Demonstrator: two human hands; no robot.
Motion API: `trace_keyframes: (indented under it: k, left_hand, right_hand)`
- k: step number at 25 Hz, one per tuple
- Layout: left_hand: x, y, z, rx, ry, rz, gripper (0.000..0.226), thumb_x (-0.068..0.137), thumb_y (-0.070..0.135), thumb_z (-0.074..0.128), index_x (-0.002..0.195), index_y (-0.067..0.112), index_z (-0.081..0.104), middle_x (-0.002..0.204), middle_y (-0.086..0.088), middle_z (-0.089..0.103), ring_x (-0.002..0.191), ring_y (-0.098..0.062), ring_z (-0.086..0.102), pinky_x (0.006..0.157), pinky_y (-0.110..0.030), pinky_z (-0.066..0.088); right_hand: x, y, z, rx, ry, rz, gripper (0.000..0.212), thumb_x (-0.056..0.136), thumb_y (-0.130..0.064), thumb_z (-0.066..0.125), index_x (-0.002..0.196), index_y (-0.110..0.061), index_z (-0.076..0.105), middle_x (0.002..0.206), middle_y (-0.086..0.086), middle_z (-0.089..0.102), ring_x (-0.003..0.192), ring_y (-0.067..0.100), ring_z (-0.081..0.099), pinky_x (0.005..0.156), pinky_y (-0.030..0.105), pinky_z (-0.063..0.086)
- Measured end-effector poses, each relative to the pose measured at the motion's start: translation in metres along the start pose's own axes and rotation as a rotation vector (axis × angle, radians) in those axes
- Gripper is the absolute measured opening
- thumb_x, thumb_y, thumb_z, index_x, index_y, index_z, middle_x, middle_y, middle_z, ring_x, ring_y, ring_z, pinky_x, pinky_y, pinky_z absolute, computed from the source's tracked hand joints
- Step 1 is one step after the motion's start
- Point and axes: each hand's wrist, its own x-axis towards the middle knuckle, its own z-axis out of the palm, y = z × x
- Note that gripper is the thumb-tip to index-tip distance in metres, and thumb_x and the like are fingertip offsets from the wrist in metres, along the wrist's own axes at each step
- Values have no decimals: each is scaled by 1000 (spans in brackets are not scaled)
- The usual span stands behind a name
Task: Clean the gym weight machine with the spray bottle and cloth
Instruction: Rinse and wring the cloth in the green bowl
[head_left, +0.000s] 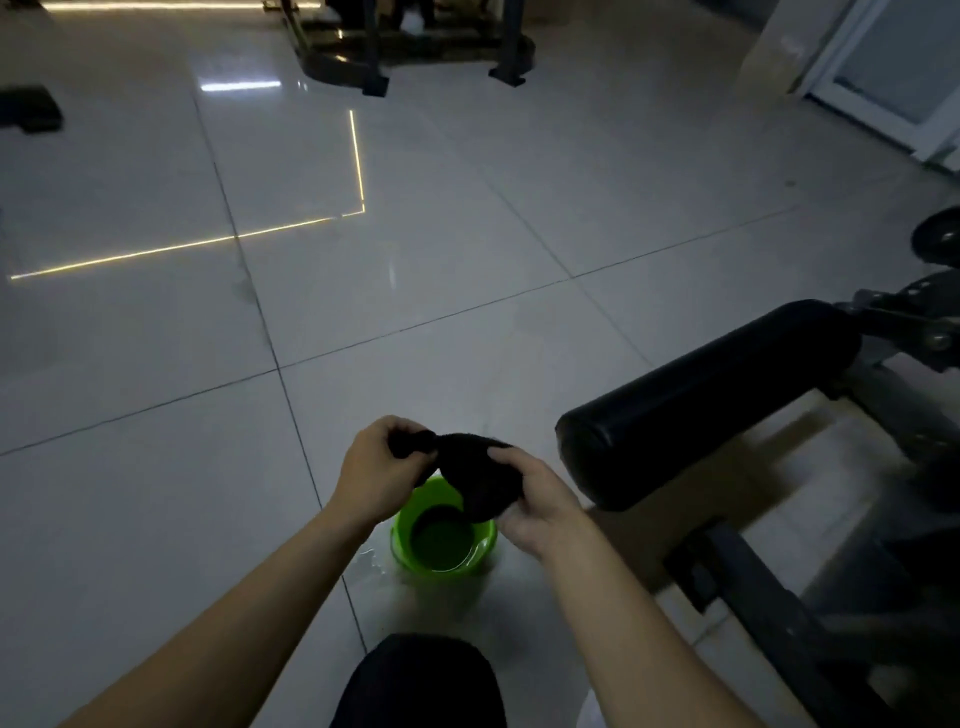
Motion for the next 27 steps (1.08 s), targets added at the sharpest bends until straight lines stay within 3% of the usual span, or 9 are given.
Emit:
trace_keyframes:
  k: [3,6,9,12,15,19,21,25,27]
  left_hand:
    - [-4,-33,12,6,-80,-29,21,87,12,76,101,27,69,101,0,72,91,-19,70,79,-37,60]
    - [-17,-43,36,-98,-219,-154,22,93,2,66,106,20,70,106,-7,72,96,-26,72,83,-43,62]
    - [-28,-38,49,-126,-321,-296,21,93,7,69,113,10,62,110,-16,68,91,-28,72,82,-49,62]
    - [-33,-30,48,-177,-409,-264,53,79,25,87,121,10,59,112,-15,71,100,-29,72,94,-50,58]
    - [-34,-28,39,-61,-376,-158,39,83,2,75,117,13,61,108,-11,69,99,-29,71,93,-52,57]
    - [-22,-31,28,-113,-247,-177,26,94,-7,54,104,10,71,107,-16,71,106,-35,69,95,-52,57]
    - [-16,-32,32,-156,-141,-148,24,95,-4,59,106,13,73,109,-10,72,104,-32,70,93,-51,58]
    - [-13,-42,41,-112,-123,-45,45,89,5,74,127,27,67,123,10,68,100,-23,72,91,-44,61]
    - [-11,-46,41,-49,-114,-9,38,90,6,73,120,28,73,114,12,72,94,-18,74,86,-43,62]
  right_hand:
    - [25,14,-9,86,100,-18,37,100,-33,63,110,1,71,98,23,75,81,35,74,67,40,63]
    - [39,21,-16,238,217,-46,53,93,-48,71,127,-8,64,106,17,71,92,32,69,74,43,58]
    - [38,18,-11,337,157,-112,25,96,-34,67,108,-13,62,86,11,72,86,24,66,75,37,51]
    - [39,22,-2,10,178,-254,15,87,-2,60,100,-10,59,84,18,70,77,31,68,68,37,54]
    - [44,18,-4,4,180,-307,22,93,9,58,110,-5,62,81,21,67,62,27,68,58,34,58]
    - [41,9,-21,-30,101,-90,22,96,-5,63,118,-4,66,94,19,68,76,27,68,64,36,60]
    - [39,18,-22,-226,94,-59,20,92,-10,66,111,-5,70,95,19,69,84,33,68,76,41,59]
    - [24,26,-9,-521,-7,-18,19,83,-25,54,75,-17,69,75,8,58,68,26,55,61,32,40]
    - [18,26,-9,-544,-88,26,27,90,-31,49,83,-17,70,80,9,60,73,25,58,62,31,40]
